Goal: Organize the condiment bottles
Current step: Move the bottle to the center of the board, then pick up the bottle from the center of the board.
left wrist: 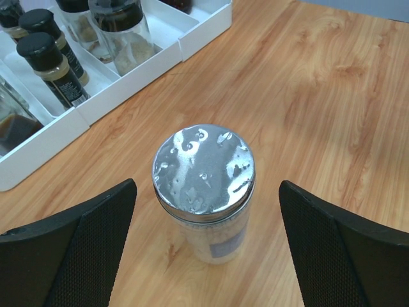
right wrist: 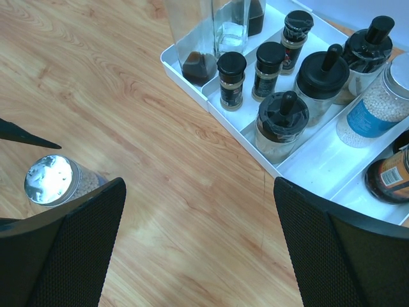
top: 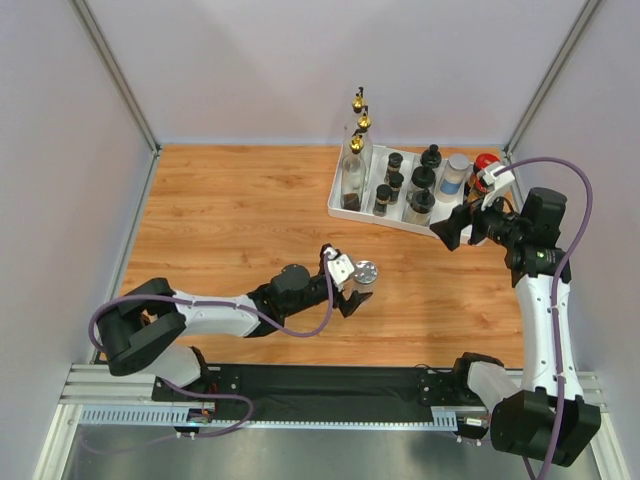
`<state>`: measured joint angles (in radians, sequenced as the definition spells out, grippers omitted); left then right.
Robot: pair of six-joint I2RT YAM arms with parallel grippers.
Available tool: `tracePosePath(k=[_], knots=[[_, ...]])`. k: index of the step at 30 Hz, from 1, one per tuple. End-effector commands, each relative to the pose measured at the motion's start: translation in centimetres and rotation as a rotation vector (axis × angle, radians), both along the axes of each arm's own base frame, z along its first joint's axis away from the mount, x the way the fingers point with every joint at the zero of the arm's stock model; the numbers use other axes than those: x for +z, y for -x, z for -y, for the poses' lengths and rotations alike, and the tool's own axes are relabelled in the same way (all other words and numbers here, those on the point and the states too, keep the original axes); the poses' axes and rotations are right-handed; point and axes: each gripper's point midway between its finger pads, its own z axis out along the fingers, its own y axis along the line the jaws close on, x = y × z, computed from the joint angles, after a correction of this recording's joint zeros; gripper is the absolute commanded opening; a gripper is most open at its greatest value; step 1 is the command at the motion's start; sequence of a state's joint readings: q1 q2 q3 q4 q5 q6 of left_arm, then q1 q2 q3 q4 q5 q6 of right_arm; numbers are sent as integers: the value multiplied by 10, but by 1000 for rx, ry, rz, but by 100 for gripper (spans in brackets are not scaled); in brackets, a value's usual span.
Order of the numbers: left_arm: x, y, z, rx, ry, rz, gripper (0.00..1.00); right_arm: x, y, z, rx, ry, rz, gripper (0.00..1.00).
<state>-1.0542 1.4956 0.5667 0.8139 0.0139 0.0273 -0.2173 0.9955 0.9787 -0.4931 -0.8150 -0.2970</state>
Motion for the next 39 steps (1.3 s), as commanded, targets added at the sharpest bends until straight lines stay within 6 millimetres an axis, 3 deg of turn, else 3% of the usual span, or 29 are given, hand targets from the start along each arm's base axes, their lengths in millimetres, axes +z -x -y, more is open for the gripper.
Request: tracePosePath(k=[1, 6, 7, 9, 11, 12, 14, 15, 17, 18, 20, 21, 25, 30, 39], knots=[[20, 17, -4, -76, 4, 46, 100, -2, -1, -5, 48, 7, 21, 100], [27, 32, -20, -112, -33, 40, 100, -5, 1, -8, 76, 7, 12, 100], [39, 34, -25, -109, -14, 54, 100, -6, 2, -9, 85, 4, 11, 100], [36, 38, -35, -108, -49, 41, 100, -7, 3, -11, 104, 3, 12, 100], [54, 40, -45, -89, -31, 60, 100, -10, 4, -13, 120, 2, 10, 100], [50, 40, -52, -78, -66, 51, 100, -11, 5, -14, 134, 3, 15, 100], [73, 38, -65, -36, -48, 84, 100, -16, 7, -16, 154, 0, 10, 100], [70, 39, -73, -20, -83, 74, 100, -18, 7, -17, 171, 9, 16, 100], [91, 33, -88, 42, -78, 114, 100, -21, 11, -21, 207, 2, 13, 100], [86, 33, -97, 62, -120, 101, 100, -24, 12, -24, 233, 2, 11, 100], [110, 27, -113, 129, -98, 124, 100, -28, 15, -28, 258, 5, 6, 100], [100, 28, -124, 144, -155, 94, 100, -30, 16, -31, 274, 7, 7, 100], [121, 19, -163, 267, -163, 62, 100, -37, 21, -41, 336, 28, 30, 100], [122, 5, -217, 448, -158, 19, 100, -47, 19, -49, 345, 80, 27, 100], [90, -6, -265, 642, -166, -107, 100, -72, 29, -87, 472, 389, 61, 100]])
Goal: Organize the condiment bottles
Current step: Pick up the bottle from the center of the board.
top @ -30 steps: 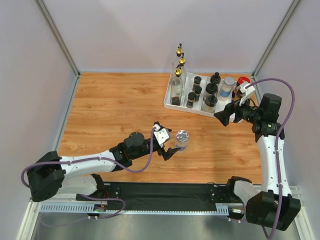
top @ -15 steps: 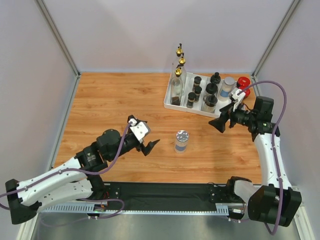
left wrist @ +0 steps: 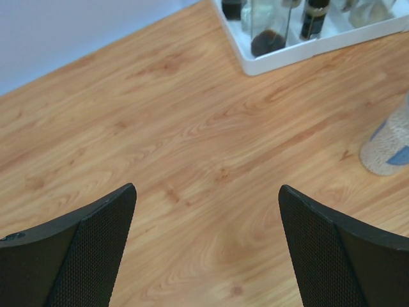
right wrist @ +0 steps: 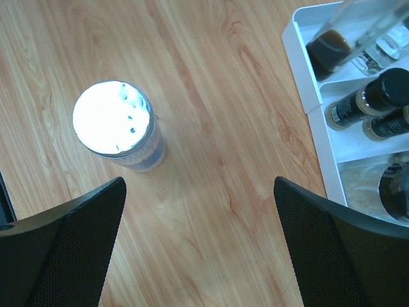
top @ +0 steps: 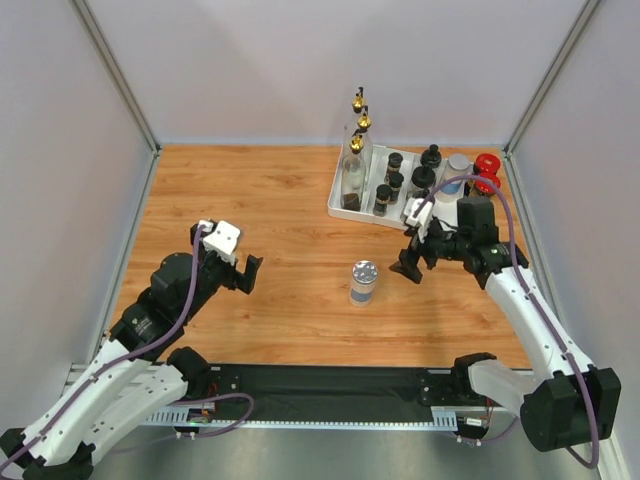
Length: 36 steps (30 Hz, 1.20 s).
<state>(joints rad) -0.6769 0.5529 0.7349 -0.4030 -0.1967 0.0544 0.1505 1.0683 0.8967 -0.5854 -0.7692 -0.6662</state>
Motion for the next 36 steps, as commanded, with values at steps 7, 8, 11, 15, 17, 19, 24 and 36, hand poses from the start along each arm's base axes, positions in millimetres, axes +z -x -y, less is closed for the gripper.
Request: tracePosePath(k=[7, 8, 11, 15, 17, 19, 24, 36], knots=[[-37, -10, -35, 151, -50, -112, 100, -3, 10, -31, 176, 212, 118, 100], [-37, -11, -35, 155, -55, -111, 100, -3, 14, -39, 211, 219, 118, 100], [-38, -12, -36, 161, -51, -104, 100, -5, 20, -51, 266, 231, 111, 100], [-43, -11, -38, 172, -48, -109, 100, -7, 24, -62, 320, 244, 104, 100], [-42, -10, -40, 180, -41, -100, 100, -13, 26, -66, 346, 258, 90, 100], [-43, -9, -41, 183, -40, -99, 100, -14, 28, -68, 359, 262, 84, 100], [-43, -9, -43, 189, -40, -95, 100, -16, 29, -76, 405, 261, 78, 100], [-43, -8, -42, 186, -39, -94, 100, -30, 18, -92, 448, 297, 42, 100]])
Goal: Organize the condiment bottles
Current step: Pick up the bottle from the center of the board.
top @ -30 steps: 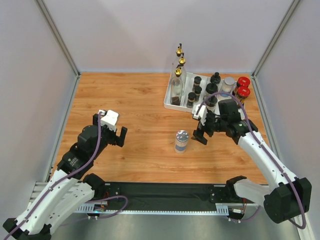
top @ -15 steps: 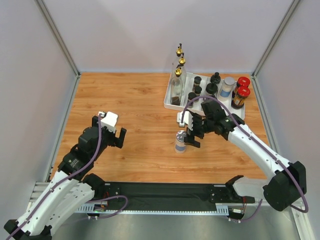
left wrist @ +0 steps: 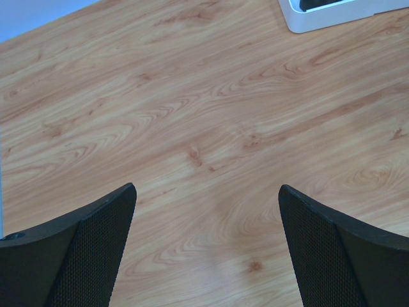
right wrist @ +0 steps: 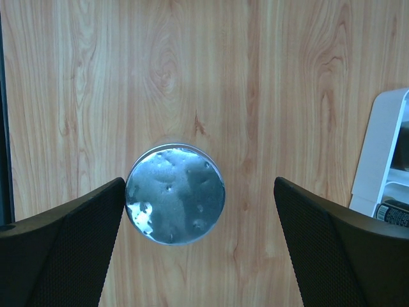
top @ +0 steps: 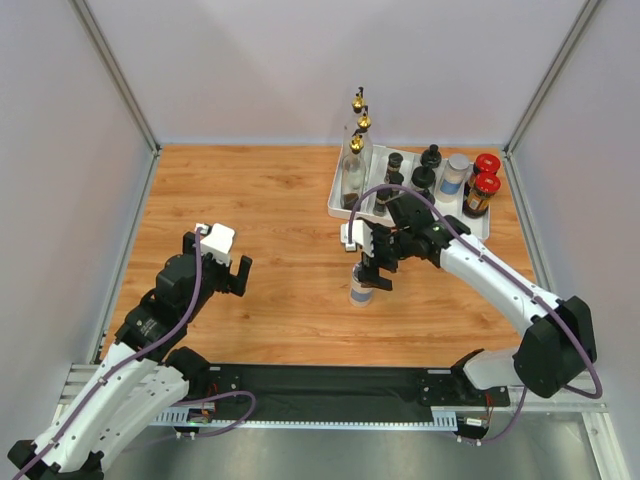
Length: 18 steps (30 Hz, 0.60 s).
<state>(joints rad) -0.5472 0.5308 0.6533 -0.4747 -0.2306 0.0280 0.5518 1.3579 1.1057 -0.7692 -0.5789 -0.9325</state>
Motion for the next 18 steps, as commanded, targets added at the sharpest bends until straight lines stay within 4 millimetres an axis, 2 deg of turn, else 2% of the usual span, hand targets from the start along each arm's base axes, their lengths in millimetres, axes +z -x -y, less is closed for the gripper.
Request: tracePosePath(k=[1, 5, 8, 11, 14, 15, 18], knots=[[5, -2, -2, 15, 18, 20, 100, 7, -6, -7, 24, -2, 24, 100], [5, -1, -1, 11, 19, 19, 100, -4, -3, -5, 23, 27, -2, 99], [5, -2, 0, 7, 19, 20, 100, -12, -1, -3, 21, 47, -5, 94], [5, -2, 0, 9, 19, 20, 100, -18, -1, -3, 9, 64, -12, 83], [4, -2, -1, 8, 17, 19, 100, -23, 1, -1, -3, 80, -38, 63], [4, -2, -1, 10, 16, 20, 100, -24, 2, -1, -3, 83, -44, 50], [5, -1, -1, 10, 17, 21, 100, -23, 7, 1, -17, 88, -66, 30]])
